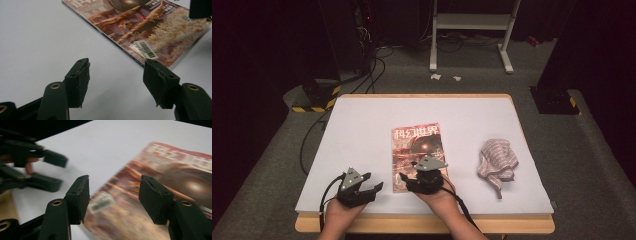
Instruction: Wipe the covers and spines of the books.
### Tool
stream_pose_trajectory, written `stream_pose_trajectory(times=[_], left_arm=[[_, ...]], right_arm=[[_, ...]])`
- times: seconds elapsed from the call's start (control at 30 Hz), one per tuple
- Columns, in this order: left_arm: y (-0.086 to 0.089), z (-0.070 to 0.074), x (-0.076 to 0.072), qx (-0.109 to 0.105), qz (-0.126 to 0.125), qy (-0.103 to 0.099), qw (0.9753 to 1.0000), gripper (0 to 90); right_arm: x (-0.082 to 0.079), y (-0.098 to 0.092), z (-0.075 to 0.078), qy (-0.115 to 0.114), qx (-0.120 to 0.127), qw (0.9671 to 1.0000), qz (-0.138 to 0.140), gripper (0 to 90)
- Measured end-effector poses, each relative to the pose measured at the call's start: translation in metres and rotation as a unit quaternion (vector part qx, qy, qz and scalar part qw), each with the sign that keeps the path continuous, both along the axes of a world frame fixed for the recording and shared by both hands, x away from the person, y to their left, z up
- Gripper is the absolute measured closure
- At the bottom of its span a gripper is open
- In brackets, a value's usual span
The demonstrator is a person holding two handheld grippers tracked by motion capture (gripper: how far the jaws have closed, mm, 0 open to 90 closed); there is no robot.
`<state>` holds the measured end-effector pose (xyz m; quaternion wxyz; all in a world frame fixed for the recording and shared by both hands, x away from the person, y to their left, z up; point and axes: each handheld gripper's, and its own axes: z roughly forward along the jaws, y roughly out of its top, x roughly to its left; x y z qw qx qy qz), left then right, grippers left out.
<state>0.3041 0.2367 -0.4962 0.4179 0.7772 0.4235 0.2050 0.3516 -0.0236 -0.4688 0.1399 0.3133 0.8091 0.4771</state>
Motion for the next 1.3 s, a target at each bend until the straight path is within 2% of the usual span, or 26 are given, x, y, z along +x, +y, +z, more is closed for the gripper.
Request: stream_pose_trajectory(times=[0.07, 0.2, 0.37, 0.5, 0.63, 0.8, 0.97, 1.17, 1.3], left_arm=[[-0.009, 0.001, 0.000, 0.012, -0.012, -0.002, 0.9999, 37.5], [-0.024, 0.001, 0.001, 0.032, -0.033, -0.006, 0.9989, 37.2], [-0.039, -0.003, 0.007, 0.050, -0.057, 0.008, 0.9971, 37.1], [-0.051, -0.006, 0.011, 0.070, -0.072, 0.020, 0.9948, 36.8], [-0.056, -0.009, 0.013, 0.084, -0.072, 0.027, 0.9935, 36.5], [-0.055, -0.010, 0.015, 0.078, -0.069, 0.038, 0.9938, 36.5], [-0.052, -0.010, 0.016, 0.077, -0.060, 0.036, 0.9946, 38.8], [-0.040, -0.010, 0.021, 0.073, -0.027, 0.036, 0.9964, 45.5], [-0.038, -0.011, 0.022, 0.068, -0.028, 0.037, 0.9966, 47.6]], right_arm=[[0.006, -0.017, 0.000, -0.001, -0.012, 0.9994, -0.033, 41.6], [0.014, -0.047, -0.005, 0.006, -0.040, 0.9957, -0.083, 40.8], [0.021, -0.070, -0.019, 0.048, -0.067, 0.9897, -0.117, 38.3], [0.022, -0.075, -0.028, 0.080, -0.078, 0.9863, -0.121, 38.4], [0.022, -0.079, -0.032, 0.098, -0.074, 0.9848, -0.123, 38.3], [0.022, -0.081, -0.034, 0.113, -0.062, 0.9842, -0.122, 39.3], [0.022, -0.078, -0.034, 0.113, -0.061, 0.9848, -0.117, 39.9], [0.020, -0.068, -0.034, 0.112, -0.060, 0.9860, -0.108, 41.1], [0.019, -0.065, -0.035, 0.105, -0.065, 0.9863, -0.109, 41.0]])
